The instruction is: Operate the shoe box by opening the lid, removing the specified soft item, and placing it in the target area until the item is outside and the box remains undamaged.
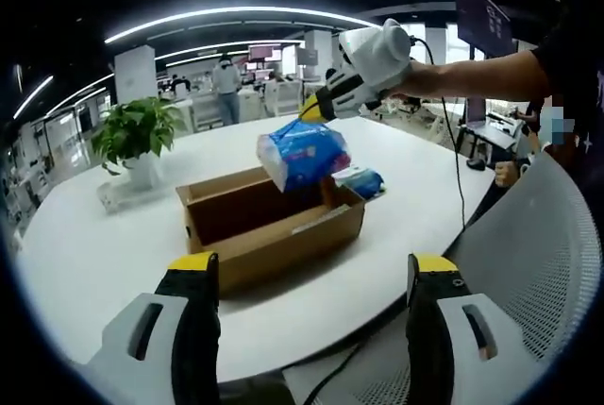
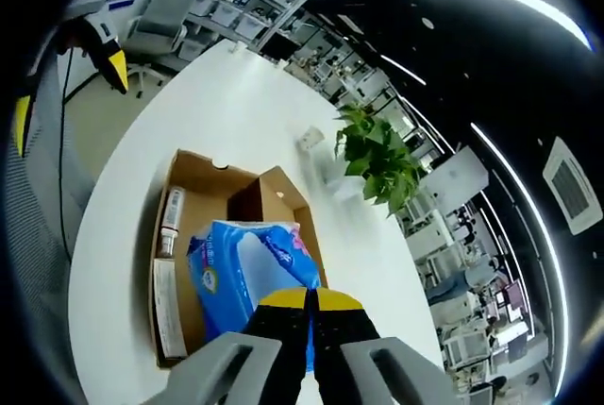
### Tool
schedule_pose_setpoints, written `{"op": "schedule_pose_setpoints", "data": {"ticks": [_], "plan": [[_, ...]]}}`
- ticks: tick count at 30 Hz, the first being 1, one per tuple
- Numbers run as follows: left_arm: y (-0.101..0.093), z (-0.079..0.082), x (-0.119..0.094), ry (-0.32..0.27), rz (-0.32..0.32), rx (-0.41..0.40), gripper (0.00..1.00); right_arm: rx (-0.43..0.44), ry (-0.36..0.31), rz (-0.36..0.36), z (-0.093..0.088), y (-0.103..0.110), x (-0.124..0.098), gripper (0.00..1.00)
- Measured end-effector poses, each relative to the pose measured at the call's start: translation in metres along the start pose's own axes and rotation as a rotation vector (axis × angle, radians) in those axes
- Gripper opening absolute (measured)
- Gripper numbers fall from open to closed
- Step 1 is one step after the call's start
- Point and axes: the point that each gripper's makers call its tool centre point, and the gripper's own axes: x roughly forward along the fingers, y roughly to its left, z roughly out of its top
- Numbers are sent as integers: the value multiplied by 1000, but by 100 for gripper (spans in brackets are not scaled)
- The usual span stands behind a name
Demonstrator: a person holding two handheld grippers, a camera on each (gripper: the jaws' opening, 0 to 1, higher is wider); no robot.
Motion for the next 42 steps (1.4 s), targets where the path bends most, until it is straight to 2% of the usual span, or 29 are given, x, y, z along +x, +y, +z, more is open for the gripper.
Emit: {"op": "schedule_pose_setpoints", "data": {"ticks": [3, 5, 17, 23, 27, 42], "plan": [[0, 0, 0, -1, -1, -1, 79, 0, 6, -9, -7, -4, -7, 0], [0, 0, 0, 2, -4, 1, 79, 32, -16, -11, -9, -6, -12, 0], [-2, -2, 0, 8, -12, -6, 78, 31, -23, -65, -38, -17, -41, 0], [-2, -2, 1, 12, -11, -5, 78, 36, 4, -84, -62, -23, -55, 0], [-2, -3, 0, 13, -10, -8, 78, 59, -6, -79, -73, -25, -63, 0], [-2, -5, 0, 24, -6, -12, 78, 31, 33, -138, -125, -42, -92, 0]]}}
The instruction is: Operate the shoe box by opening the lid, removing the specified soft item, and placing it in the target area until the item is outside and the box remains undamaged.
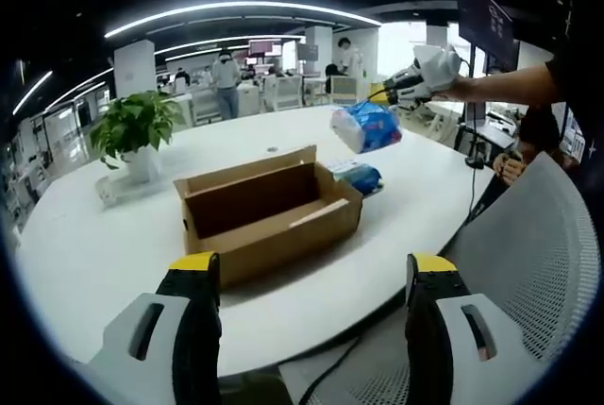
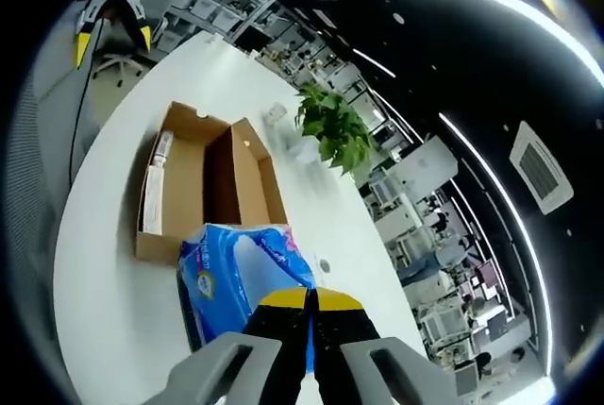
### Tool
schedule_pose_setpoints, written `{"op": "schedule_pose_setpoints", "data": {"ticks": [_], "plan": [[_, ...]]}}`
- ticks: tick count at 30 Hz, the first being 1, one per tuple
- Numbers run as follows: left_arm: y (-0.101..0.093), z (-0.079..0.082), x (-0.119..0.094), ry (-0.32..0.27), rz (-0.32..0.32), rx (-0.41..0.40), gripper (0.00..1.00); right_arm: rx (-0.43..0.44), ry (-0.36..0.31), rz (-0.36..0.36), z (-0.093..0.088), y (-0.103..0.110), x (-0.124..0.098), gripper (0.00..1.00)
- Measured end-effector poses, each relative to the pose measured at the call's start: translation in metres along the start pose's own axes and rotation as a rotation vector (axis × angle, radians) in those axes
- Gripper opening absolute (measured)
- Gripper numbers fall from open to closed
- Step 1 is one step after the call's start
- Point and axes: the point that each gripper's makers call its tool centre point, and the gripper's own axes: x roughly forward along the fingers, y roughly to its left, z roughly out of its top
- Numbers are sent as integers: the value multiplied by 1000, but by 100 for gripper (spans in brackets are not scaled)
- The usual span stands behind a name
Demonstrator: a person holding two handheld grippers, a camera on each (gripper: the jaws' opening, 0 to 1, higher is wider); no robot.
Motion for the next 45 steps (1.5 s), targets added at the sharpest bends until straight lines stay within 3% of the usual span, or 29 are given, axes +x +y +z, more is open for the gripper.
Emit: {"op": "schedule_pose_setpoints", "data": {"ticks": [23, 45], "plan": [[-2, -4, 0, 33, 9, -15, 77, -47, 84, 38, -84, -9, -10, 0], [3, -12, 0, 87, 28, -25, 76, -17, 109, 74, -148, 8, -15, 0]]}}
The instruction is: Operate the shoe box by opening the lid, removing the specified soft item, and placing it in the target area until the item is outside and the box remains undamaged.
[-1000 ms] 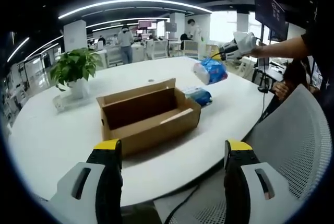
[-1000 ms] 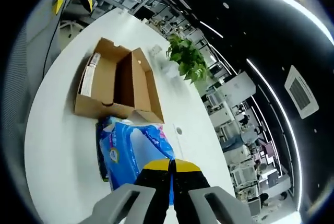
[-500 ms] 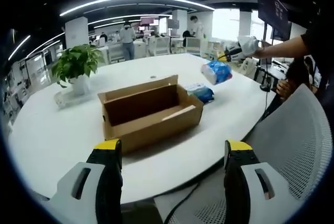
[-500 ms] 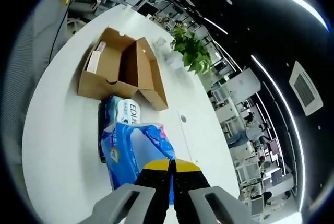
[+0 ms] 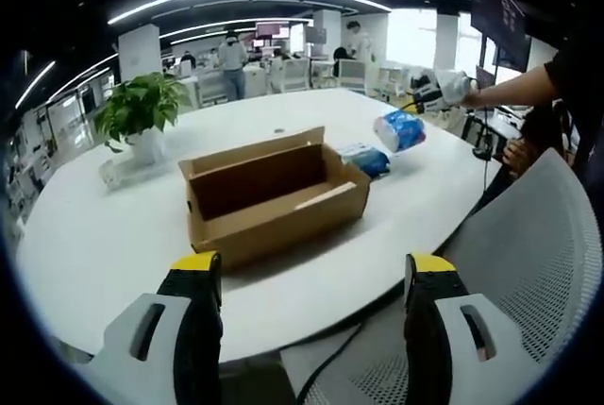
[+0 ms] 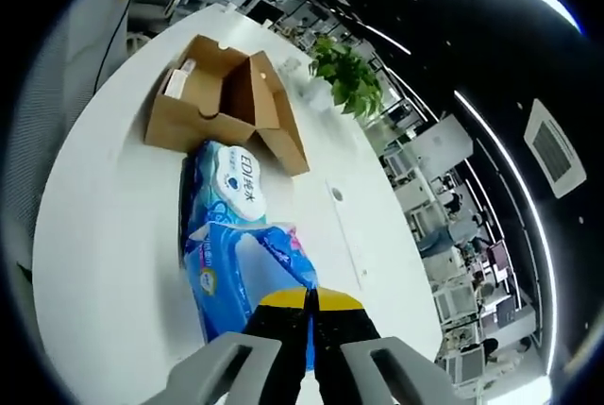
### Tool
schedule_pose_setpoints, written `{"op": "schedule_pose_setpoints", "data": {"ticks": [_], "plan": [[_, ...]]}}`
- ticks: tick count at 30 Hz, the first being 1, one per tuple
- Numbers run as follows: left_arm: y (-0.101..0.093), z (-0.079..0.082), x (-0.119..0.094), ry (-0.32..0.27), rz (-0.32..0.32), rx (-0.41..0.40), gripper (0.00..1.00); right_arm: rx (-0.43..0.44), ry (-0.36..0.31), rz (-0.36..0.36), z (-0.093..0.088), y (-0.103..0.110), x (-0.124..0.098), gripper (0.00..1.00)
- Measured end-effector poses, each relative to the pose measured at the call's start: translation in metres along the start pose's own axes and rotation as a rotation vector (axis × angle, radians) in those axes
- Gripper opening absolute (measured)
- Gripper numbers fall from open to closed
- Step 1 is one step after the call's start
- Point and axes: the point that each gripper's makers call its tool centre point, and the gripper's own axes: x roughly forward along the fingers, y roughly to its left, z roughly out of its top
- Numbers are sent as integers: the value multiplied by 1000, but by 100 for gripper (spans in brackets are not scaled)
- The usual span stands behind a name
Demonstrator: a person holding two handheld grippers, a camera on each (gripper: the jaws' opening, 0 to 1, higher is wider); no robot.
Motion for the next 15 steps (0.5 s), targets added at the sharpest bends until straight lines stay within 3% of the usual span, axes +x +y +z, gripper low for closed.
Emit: {"op": "schedule_pose_setpoints", "data": {"ticks": [15], "plan": [[6, -4, 1, 25, 19, -8, 76, -40, 44, 38, -31, 18, 10, 0]]}}
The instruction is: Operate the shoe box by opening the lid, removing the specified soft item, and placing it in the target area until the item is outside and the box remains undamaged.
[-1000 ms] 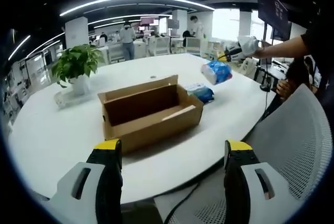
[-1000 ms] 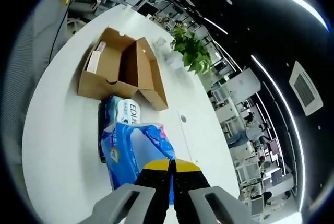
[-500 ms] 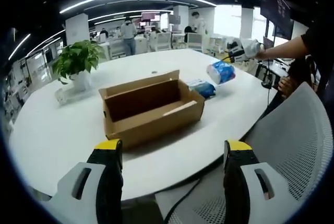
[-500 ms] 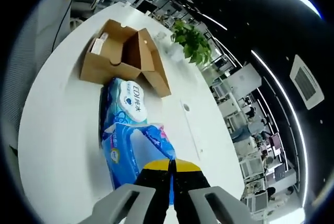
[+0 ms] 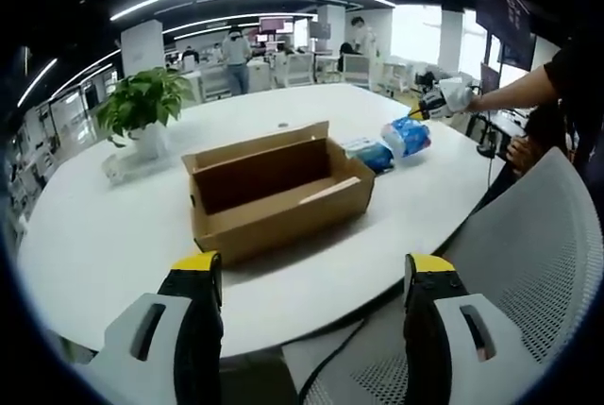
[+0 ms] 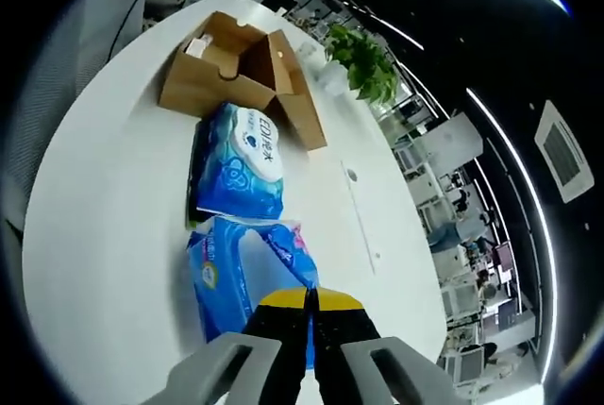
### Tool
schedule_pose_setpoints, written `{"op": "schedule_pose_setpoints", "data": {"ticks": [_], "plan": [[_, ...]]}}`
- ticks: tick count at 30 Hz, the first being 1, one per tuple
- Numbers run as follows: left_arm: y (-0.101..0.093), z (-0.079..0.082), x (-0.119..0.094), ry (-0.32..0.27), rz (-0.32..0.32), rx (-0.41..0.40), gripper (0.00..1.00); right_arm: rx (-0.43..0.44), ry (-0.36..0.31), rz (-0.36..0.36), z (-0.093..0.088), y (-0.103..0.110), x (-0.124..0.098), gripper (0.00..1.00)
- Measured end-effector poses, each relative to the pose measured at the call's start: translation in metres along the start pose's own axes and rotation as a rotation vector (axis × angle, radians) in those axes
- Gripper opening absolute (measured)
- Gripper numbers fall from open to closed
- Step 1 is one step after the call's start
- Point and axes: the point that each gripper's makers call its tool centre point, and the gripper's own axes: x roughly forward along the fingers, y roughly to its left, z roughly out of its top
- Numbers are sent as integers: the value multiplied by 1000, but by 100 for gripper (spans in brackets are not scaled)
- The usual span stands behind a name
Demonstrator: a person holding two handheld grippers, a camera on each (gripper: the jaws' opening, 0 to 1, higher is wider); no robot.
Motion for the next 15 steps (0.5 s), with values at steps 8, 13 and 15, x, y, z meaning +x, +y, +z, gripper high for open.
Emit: {"op": "schedule_pose_setpoints", "data": {"ticks": [8, 13, 15], "plan": [[1, -3, 0, 14, 7, -6, 76, -35, 22, 31, -12, 8, 9, 0], [1, -5, 0, 22, 9, -11, 76, -53, 28, 51, -16, 10, 14, 0], [1, -6, 0, 27, 10, -11, 76, -51, 32, 55, -17, 10, 16, 0]]}}
